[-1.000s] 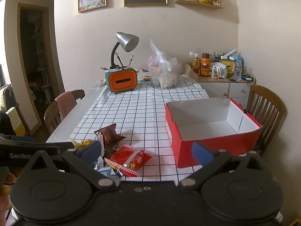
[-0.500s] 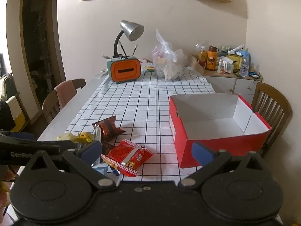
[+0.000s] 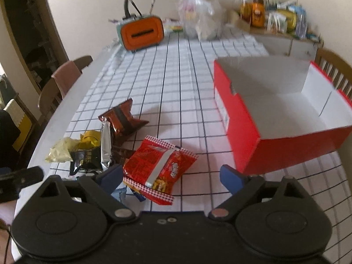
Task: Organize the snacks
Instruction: 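Move both tools down toward the snack pile on the tablecloth, then grasp the cream pastry packet with left tool while right tool grasps red chip bag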
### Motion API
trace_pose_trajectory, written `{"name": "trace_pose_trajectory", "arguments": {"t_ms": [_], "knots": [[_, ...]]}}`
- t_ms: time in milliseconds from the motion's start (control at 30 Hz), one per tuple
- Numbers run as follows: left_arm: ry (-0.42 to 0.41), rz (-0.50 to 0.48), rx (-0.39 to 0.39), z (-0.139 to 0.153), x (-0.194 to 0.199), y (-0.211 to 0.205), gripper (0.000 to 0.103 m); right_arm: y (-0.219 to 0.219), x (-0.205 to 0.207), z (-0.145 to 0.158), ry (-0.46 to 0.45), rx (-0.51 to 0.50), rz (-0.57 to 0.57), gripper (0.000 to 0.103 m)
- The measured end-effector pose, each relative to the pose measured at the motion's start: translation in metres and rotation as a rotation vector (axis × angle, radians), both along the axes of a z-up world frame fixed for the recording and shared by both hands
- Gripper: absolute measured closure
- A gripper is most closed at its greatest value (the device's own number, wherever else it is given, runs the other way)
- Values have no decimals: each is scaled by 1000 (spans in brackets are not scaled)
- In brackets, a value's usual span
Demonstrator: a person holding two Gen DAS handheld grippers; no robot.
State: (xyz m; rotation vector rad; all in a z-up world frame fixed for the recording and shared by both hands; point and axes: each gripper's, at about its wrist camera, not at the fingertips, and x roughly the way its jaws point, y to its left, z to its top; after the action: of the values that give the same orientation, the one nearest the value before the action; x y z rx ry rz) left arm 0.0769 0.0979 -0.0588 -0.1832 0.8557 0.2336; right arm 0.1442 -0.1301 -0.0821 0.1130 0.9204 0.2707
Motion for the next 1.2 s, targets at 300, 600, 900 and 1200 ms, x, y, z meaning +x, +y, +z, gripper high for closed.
{"name": "trace_pose_trajectory", "arguments": {"t_ms": [300, 600, 900, 1200], "knots": [[67, 63, 16, -17, 55, 34, 0, 24, 44, -25, 113, -36, -26, 11], [280, 147, -86, -53, 116, 68, 0, 28, 78, -43, 314, -25, -85, 11], [364, 209, -138, -78, 136, 80, 9, 32, 86, -56, 358, -15, -91, 15], [358, 225, -216, -85, 137, 86, 49, 29, 85, -59, 364, 20, -74, 28]]}}
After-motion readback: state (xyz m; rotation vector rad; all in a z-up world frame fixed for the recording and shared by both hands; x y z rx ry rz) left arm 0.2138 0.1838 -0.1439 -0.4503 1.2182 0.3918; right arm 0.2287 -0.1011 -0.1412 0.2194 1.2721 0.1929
